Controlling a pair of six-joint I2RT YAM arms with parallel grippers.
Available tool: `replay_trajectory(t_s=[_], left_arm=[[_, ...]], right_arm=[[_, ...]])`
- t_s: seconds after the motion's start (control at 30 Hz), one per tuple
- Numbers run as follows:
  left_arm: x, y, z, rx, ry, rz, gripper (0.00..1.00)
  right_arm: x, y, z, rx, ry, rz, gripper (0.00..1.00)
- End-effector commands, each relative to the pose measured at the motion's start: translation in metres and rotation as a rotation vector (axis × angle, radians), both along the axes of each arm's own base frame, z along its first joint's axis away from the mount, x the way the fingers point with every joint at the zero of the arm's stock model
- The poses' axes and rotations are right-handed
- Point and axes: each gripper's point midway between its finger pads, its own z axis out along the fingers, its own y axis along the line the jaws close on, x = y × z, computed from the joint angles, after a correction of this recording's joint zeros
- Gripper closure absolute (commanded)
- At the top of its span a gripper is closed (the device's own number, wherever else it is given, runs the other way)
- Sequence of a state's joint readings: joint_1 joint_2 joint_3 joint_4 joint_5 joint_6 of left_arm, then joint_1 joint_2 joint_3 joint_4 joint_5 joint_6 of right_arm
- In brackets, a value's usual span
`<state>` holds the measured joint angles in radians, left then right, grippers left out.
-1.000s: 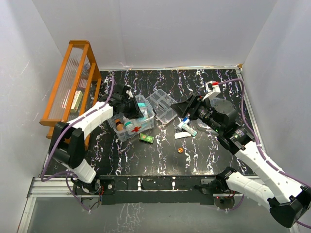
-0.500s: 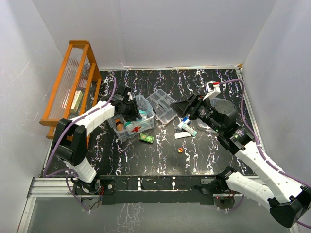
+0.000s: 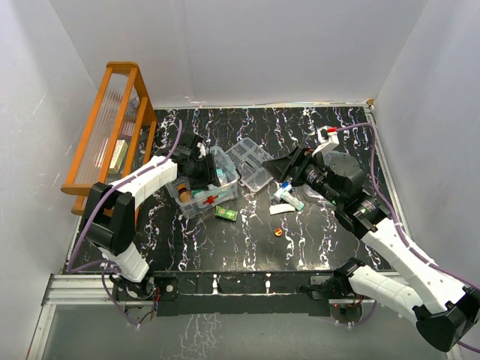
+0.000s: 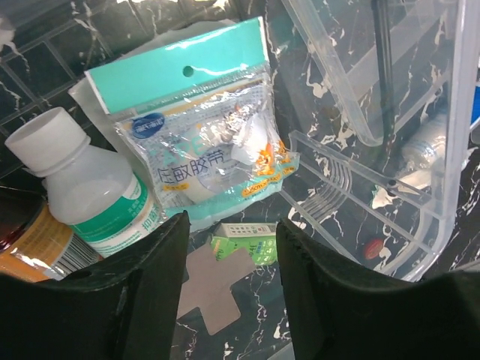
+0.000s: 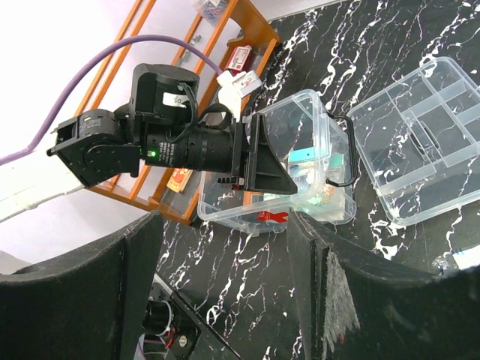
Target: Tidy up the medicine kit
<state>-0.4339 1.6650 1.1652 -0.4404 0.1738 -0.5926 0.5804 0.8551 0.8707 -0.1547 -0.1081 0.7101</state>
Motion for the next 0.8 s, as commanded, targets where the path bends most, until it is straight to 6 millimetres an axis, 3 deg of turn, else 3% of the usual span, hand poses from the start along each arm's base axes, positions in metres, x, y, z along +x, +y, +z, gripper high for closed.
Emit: replay_trajectory(t_s=[0.0,0.1,0.27,0.37,0.47,0.67,0.77], left_arm=[[0.005,-0.013,0.014,-0.07,-0.016,-0.051,0.55],[0.009,-0.01,0.017,-0.05,-0.034,-0.044,0.6],[0.024,0.009,0.022,0.064,-0.107,-0.02,0.52],[0.028,0.02,0.008,0.145,-0.098,-0.013,0.43],[0.029,0.017,-0.003,0.145,-0.071,-0.032,0.41],[0.024,0.012,-0.023,0.128,-0.017,-0.033,0.45],[0.021,0.008,-0.025,0.103,-0.008,-0.048,0.56]], right_arm=[[0.001,-0.001,0.015,0.031,-0.053,-0.008,0.35],[0.001,-0.002,0.014,0.028,-0.052,-0.011,0.35],[0.004,-0.003,0.006,0.015,-0.036,-0.023,0.35],[0.007,-0.005,-0.003,0.002,-0.014,-0.042,0.35],[0.009,-0.006,-0.012,-0.01,0.007,-0.058,0.35],[0.012,-0.007,-0.024,-0.025,0.035,-0.073,0.35],[0.013,-0.009,-0.029,-0.034,0.05,-0.085,0.35]])
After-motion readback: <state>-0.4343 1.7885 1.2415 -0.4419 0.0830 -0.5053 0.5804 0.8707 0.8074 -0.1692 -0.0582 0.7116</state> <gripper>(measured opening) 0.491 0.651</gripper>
